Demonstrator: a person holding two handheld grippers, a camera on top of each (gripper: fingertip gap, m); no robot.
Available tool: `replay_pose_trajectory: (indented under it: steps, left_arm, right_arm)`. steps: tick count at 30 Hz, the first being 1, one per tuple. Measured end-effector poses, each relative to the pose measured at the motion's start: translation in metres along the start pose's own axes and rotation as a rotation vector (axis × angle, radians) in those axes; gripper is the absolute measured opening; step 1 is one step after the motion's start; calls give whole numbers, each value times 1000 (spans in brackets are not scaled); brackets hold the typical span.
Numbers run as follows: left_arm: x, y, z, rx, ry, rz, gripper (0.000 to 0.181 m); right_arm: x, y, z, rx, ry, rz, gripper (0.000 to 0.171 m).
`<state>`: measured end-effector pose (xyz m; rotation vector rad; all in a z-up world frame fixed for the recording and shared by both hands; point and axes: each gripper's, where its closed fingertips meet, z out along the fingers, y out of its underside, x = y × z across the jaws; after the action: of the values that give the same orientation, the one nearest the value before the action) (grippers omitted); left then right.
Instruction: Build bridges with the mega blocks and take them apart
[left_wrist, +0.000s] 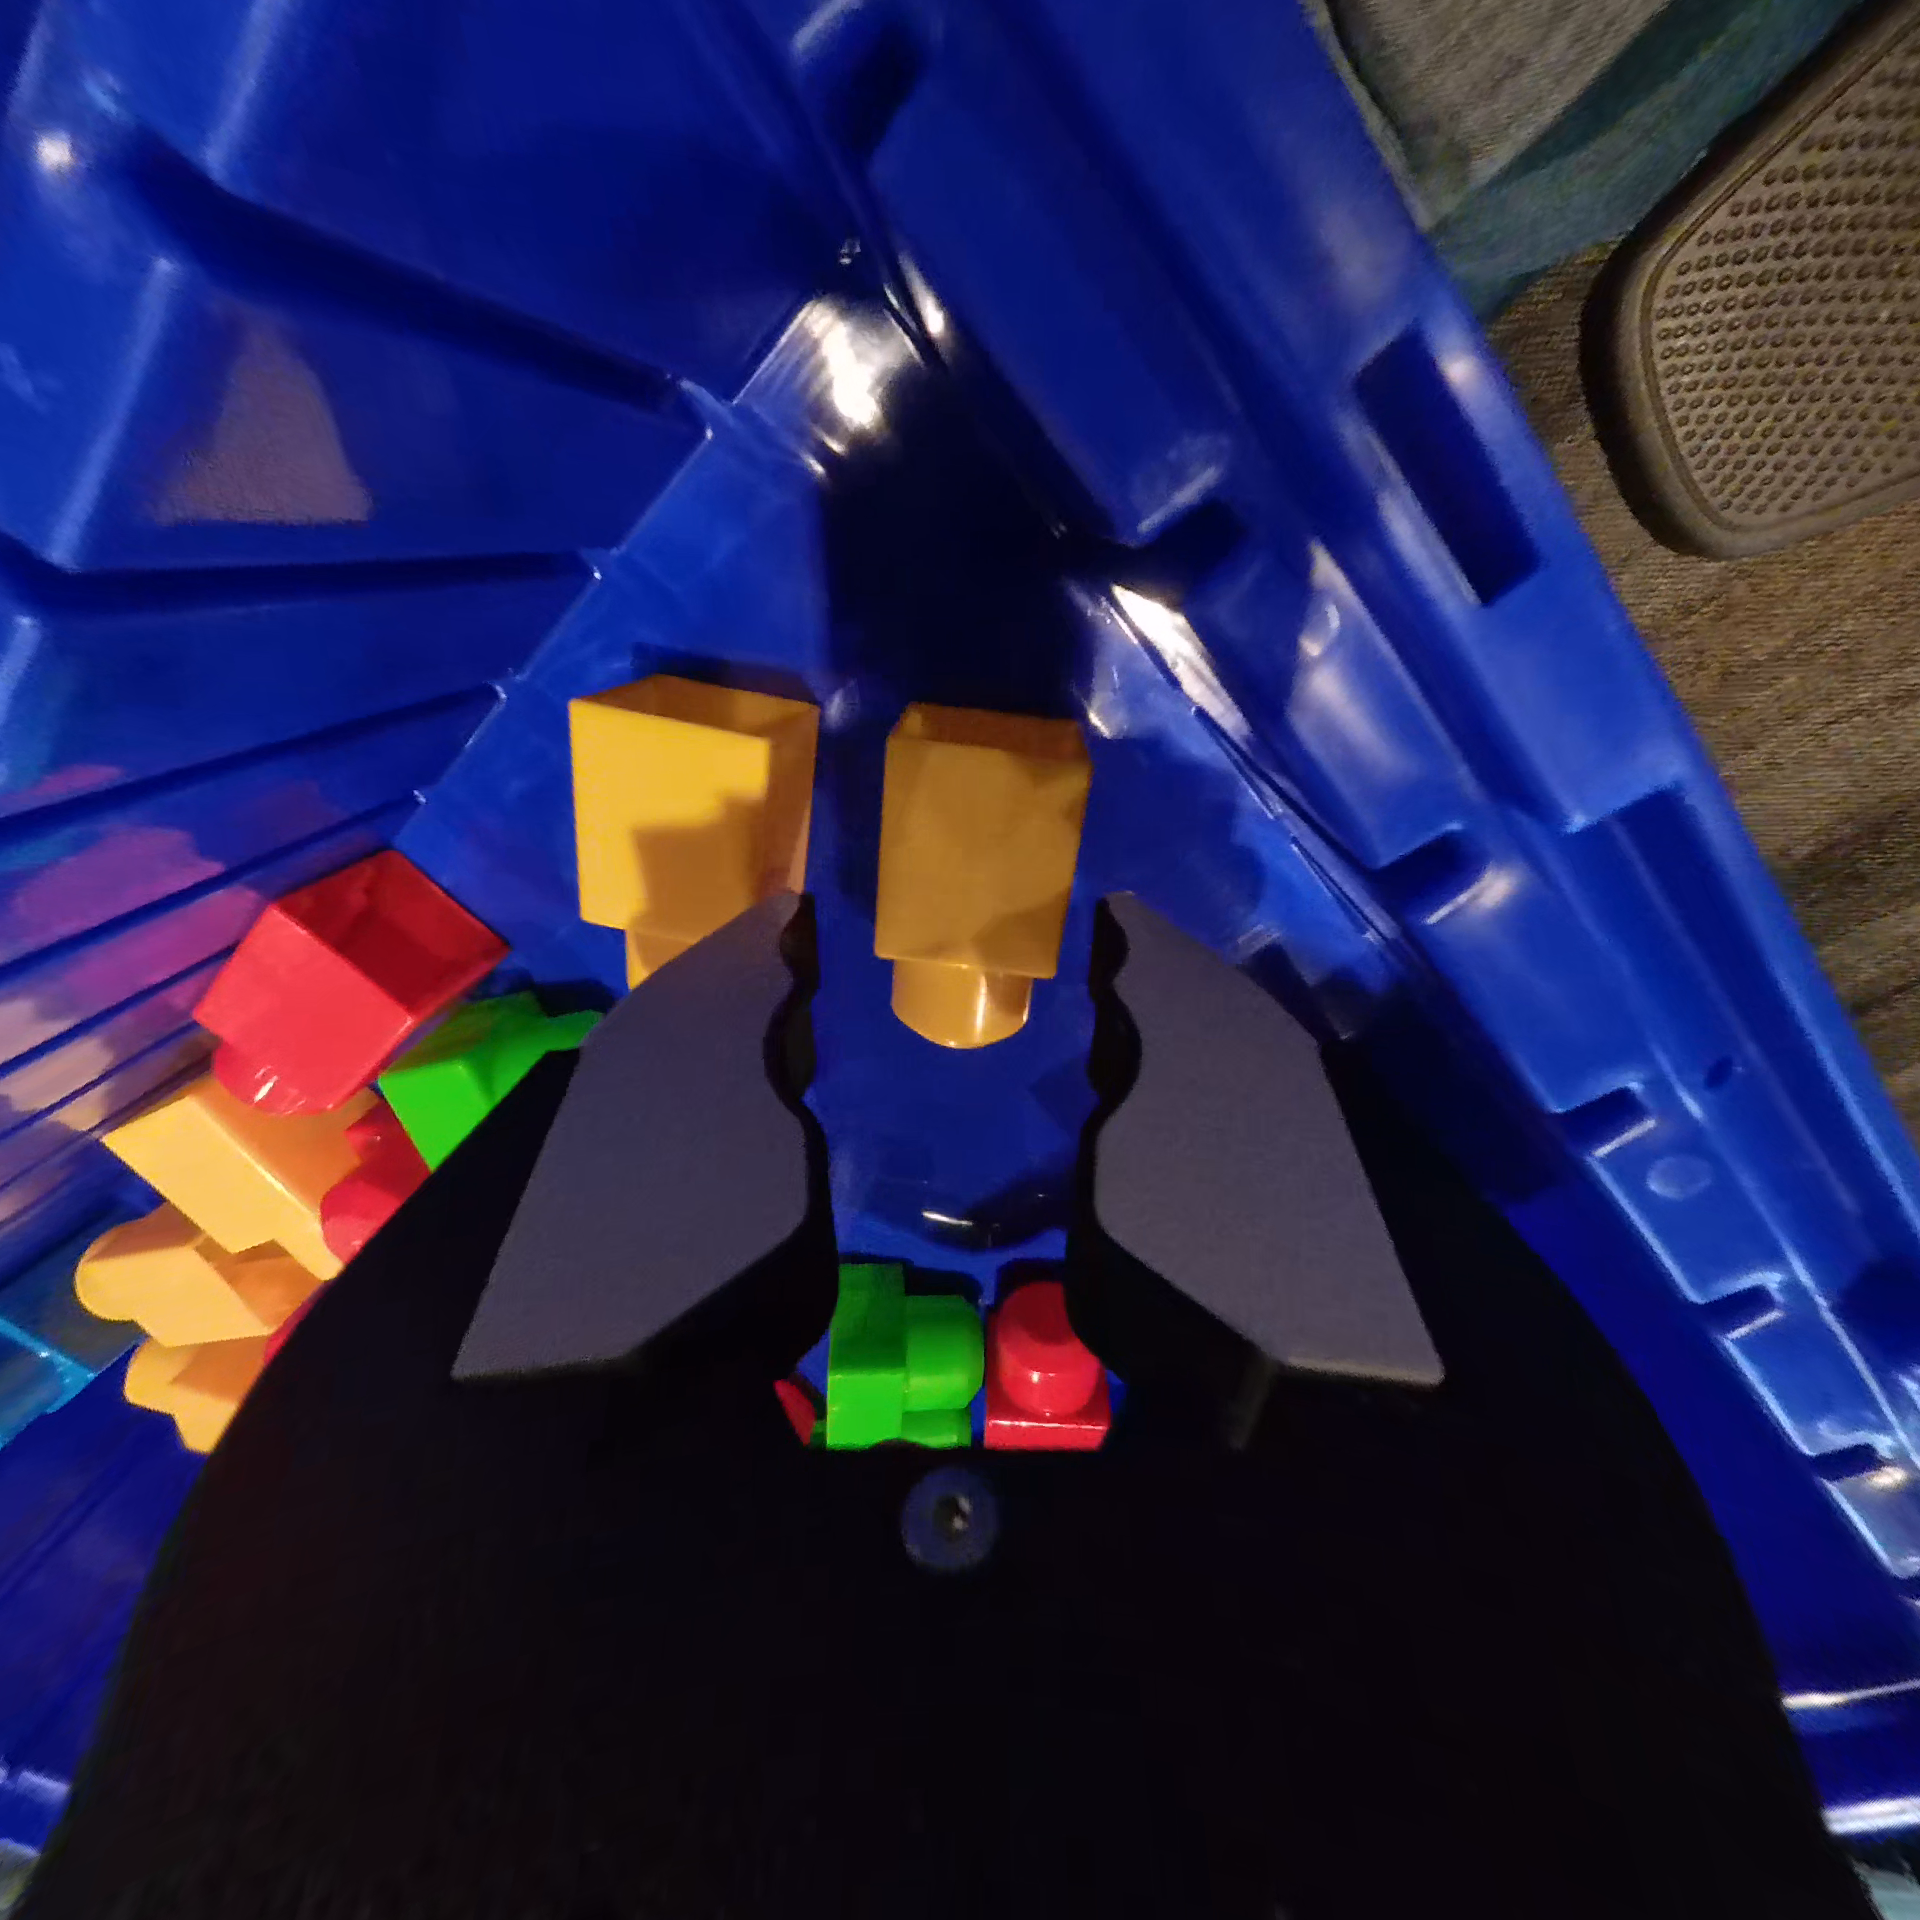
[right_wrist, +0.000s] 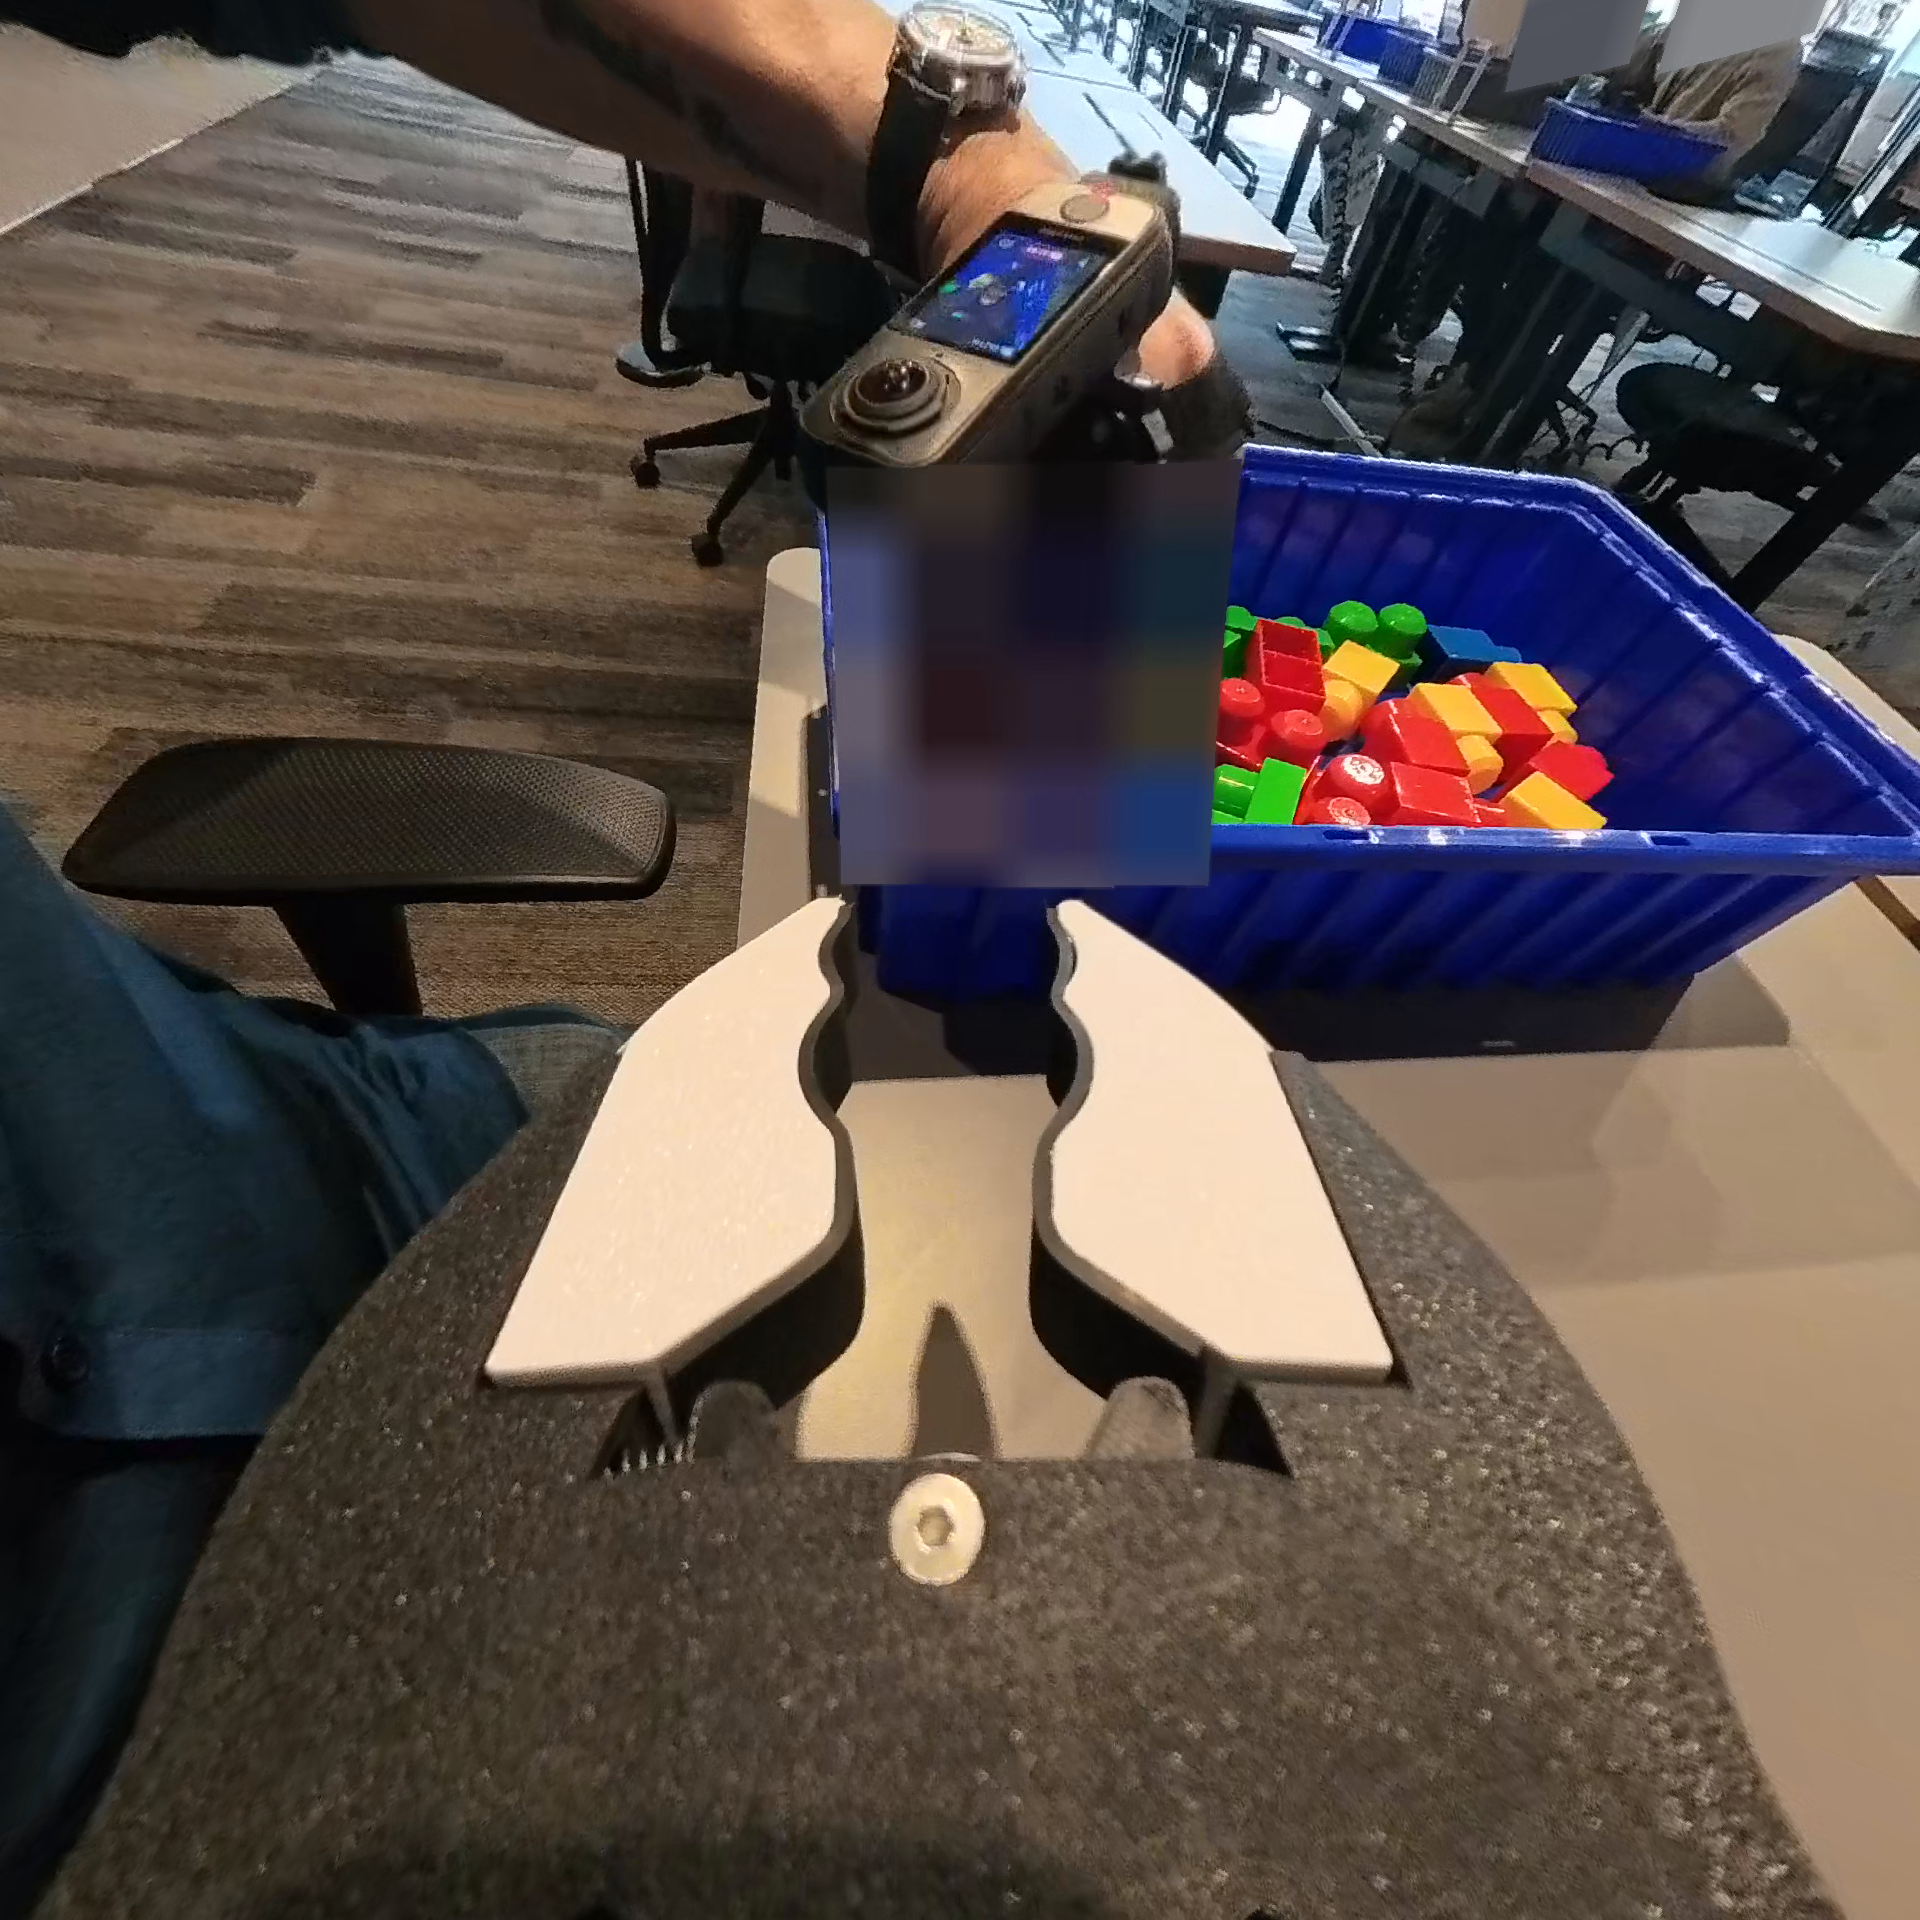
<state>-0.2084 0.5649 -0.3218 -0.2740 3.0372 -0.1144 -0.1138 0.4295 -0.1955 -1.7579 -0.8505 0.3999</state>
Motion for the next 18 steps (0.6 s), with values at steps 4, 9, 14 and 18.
replay_pose_trajectory:
  steps: [4, 9, 14, 18]
  left_arm:
    - [-6, 0, -5, 3, -20, 5, 57]
    - [-13, 1, -14, -1, -39, 26, 58]
    - [-20, -5, -22, 15, -42, 76, 54]
    - [-22, -11, -18, 33, -23, 107, 49]
  right_arm:
    - [0, 2, 1, -5, -6, 4, 34]
    - [1, 2, 0, -4, -6, 8, 33]
    - [1, 5, 1, -9, -10, 15, 32]
    - [3, 7, 1, -17, -7, 16, 32]
